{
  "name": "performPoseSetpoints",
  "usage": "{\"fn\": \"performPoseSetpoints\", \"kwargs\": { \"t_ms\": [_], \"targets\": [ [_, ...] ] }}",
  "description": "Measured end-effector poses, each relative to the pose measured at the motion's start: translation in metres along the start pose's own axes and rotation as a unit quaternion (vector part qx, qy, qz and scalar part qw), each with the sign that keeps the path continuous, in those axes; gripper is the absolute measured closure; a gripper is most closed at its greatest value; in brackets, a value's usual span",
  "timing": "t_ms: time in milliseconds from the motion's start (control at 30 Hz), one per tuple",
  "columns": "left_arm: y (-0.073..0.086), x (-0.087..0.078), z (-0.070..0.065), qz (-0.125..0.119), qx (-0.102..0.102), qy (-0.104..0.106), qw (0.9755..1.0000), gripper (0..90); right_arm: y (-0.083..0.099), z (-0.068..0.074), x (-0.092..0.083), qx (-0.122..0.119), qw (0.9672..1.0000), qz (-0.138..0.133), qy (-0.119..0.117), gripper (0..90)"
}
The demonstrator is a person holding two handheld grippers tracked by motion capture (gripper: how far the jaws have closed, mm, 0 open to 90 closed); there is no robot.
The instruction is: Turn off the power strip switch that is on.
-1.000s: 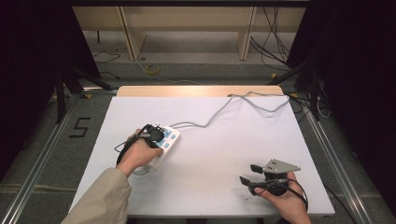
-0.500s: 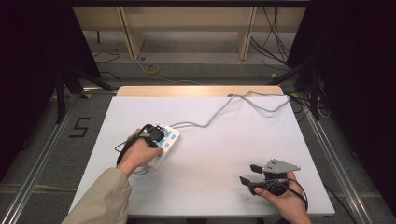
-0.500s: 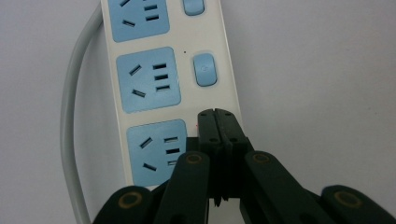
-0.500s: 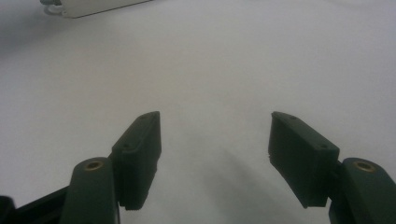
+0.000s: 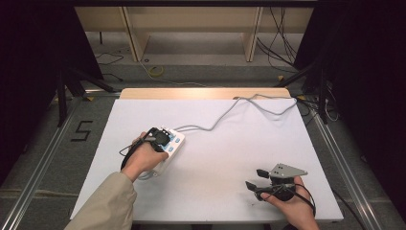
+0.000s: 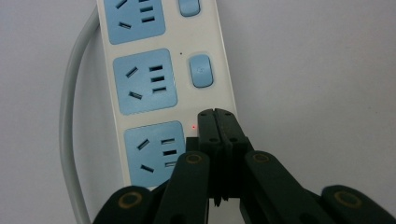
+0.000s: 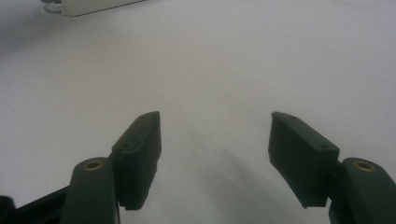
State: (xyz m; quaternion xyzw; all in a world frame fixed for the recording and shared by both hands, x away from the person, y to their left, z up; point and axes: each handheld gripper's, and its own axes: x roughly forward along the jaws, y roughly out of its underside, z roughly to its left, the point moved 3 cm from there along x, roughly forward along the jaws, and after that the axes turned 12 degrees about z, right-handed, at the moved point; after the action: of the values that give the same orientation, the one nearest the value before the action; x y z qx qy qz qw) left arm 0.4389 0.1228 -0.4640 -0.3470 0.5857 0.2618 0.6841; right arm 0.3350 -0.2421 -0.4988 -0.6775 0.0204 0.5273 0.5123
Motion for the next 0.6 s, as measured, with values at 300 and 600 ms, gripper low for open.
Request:
{"fn": "performPoseSetpoints", "kwargs": {
  "t_ms": [300,600],
  "targets": [
    [0.0,0.0,0.0006,0.002,-0.001,0.002,1.0,89.6,-0.0001,0.0004,0.0003,-0.001,1.0,0.0,-0.001,35.5],
    [0.0003,0.0001,0.0005,0.003,-0.003,0.003,1.0,89.6,0.0005,0.0006,-0.0004,-0.002,1.0,0.001,-0.001,35.5]
  ]
}}
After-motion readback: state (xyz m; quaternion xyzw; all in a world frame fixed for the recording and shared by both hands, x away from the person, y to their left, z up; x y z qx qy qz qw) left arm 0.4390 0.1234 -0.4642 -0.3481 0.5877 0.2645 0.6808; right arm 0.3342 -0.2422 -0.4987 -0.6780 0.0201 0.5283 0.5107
